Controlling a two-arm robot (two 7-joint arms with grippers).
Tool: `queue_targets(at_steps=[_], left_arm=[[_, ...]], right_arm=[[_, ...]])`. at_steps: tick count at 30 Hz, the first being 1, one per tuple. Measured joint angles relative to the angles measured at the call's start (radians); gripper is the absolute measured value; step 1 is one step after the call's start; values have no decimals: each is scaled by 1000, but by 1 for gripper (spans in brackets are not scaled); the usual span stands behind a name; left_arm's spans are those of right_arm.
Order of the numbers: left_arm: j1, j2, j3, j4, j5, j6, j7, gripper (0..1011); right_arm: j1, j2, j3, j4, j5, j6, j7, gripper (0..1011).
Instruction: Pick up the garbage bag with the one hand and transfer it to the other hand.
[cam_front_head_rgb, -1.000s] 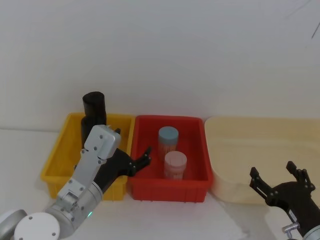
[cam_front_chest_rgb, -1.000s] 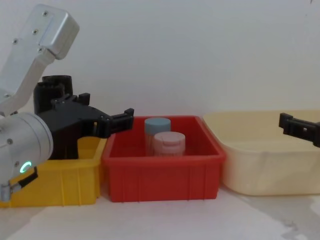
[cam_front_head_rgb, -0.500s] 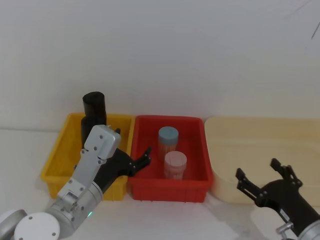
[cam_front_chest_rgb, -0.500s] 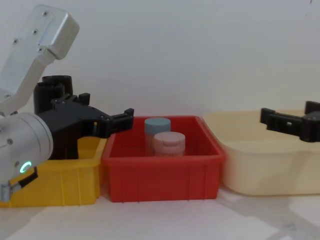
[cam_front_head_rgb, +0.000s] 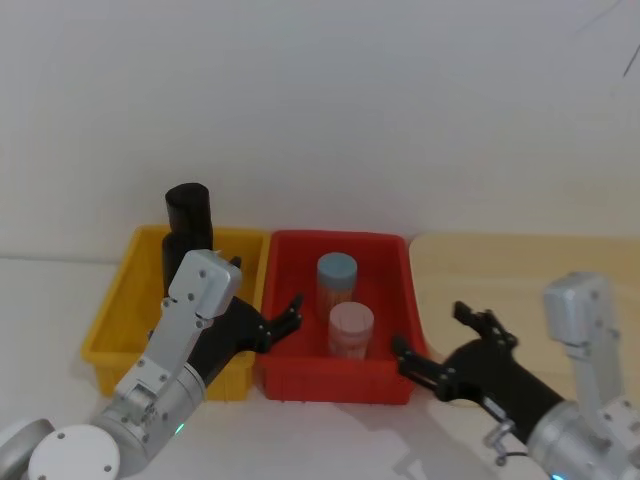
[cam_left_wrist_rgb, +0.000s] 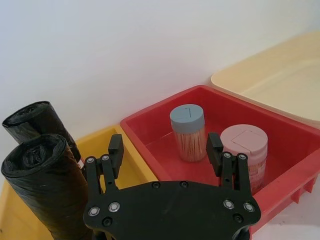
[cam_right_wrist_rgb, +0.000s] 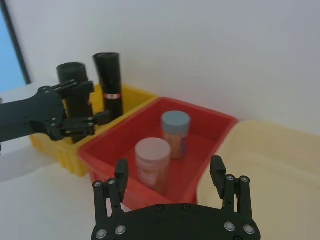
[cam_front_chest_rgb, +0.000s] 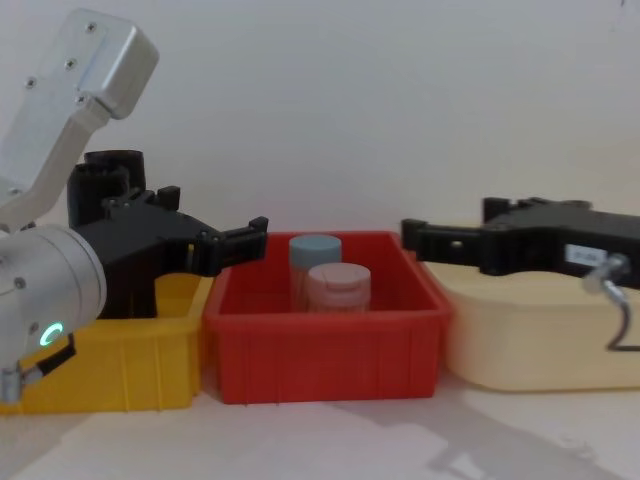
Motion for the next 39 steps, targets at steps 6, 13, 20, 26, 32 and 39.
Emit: queue_targets(at_steps=[6,13,20,26,32,39], left_arm=[[0,0,0,0,0,0,0,1000],[0,0,0,0,0,0,0,1000],[0,0,0,0,0,0,0,1000],[0,0,0,0,0,0,0,1000],[0,0,0,0,0,0,0,1000],[0,0,0,0,0,0,0,1000]], right_arm=[[81,-25,-54,54,-25,47,27,1005],[160,-52,-100,117,-56,92,48,1004],[233,-73,-141,176,-91,132,65,1004],[277,-86,-165,219,-117,155,77,1004],[321,-102,-186,269,-140,172,89,1004],[364,-124,-207,334,-164,181,95,1004]])
